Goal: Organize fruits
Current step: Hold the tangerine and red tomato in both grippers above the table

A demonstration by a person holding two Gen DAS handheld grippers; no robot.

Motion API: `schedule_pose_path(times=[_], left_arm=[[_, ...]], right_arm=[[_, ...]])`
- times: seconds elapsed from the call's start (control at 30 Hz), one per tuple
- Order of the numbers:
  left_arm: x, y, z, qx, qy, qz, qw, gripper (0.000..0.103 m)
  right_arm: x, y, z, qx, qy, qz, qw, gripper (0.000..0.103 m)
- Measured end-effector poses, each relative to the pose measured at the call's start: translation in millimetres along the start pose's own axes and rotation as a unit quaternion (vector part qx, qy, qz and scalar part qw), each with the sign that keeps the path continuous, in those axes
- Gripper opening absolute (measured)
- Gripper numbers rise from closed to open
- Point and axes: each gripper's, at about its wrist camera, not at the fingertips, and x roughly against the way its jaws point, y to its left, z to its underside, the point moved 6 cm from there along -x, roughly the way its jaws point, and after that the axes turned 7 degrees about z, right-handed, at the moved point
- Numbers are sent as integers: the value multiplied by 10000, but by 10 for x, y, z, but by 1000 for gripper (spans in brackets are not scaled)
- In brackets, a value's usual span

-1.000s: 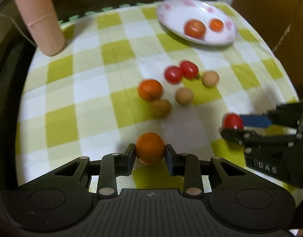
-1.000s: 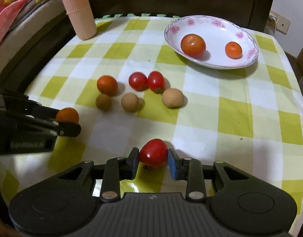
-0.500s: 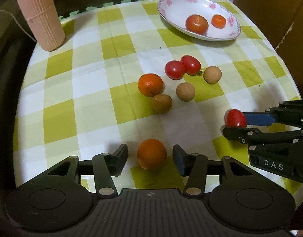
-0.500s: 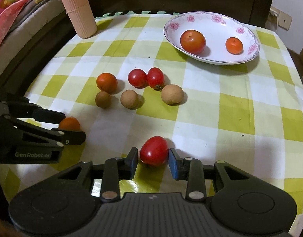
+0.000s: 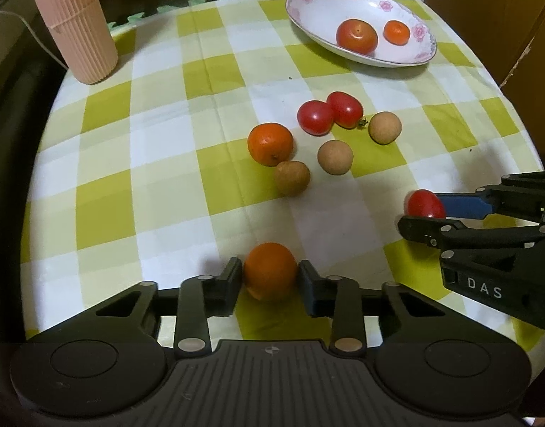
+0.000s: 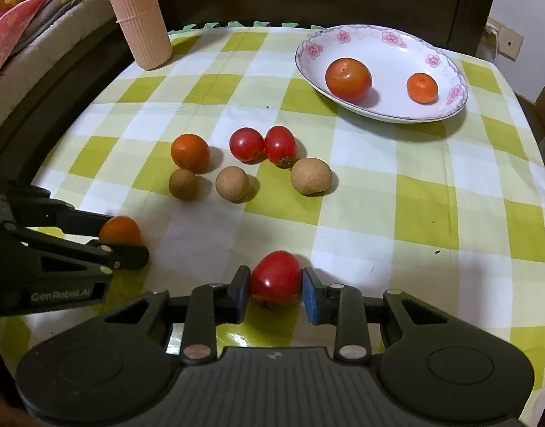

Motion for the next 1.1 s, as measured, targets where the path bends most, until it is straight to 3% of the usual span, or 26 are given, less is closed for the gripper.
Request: schedule_pose_path(times=[0.7,1.0,1.1], left_arm=[[136,-161,-200,-90,-324,324,9989,37],[83,-181,-95,-83,-154,398,9991,55],[54,-224,-55,-105,-66,460,9989,55]], right_arm=[[149,-35,-110,-126,-244,-47,9996,30],[132,-73,-91,-159,-193,-5,9997,30],[127,-89,-74,-170,-167,6,9997,30]])
